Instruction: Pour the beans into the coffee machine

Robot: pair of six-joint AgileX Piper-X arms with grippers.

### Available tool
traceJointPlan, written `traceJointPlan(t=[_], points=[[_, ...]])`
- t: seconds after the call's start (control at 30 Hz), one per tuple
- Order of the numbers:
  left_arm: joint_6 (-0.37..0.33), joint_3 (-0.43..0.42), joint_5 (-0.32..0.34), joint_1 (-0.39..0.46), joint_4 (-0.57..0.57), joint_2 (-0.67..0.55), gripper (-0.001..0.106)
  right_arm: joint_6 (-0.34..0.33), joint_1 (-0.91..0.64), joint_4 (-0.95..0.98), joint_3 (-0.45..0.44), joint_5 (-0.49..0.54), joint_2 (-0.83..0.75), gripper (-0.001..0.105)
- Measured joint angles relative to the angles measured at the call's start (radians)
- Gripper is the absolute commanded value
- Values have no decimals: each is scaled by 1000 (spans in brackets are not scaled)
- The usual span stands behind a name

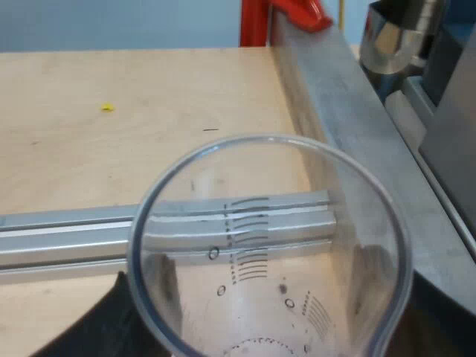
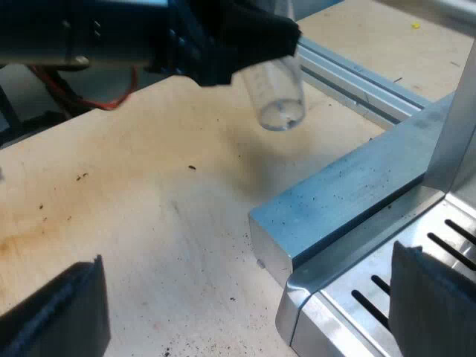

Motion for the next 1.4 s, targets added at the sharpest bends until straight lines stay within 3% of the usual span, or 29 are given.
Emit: traceJointPlan(t=[0.33,0.4,0.47,0.5,0.57,0.6,0.97,1.2,1.4], points=[[-2,0,1,0,-57,113,0,0,0,0,0,0,0,78],[-2,0,1,0,-57,122,8,0,0,0,0,0,0,78],[-2,0,1,0,-55,128,24,0,0,0,0,0,0,78],[-2,0,1,0,-55,129,48,0,0,0,0,0,0,78],[-2,0,1,0,-55,129,69,0,0,0,0,0,0,78],[-2,0,1,0,-55,129,74,0,0,0,0,0,0,78],[51,-3,4,0,166,120,71,26,0,0,0,0,0,78],[51,-3,4,0,470,35,71,52,0,0,0,0,0,78],[44,-9,4,0,726,-115,71,79,0,0,0,0,0,78]])
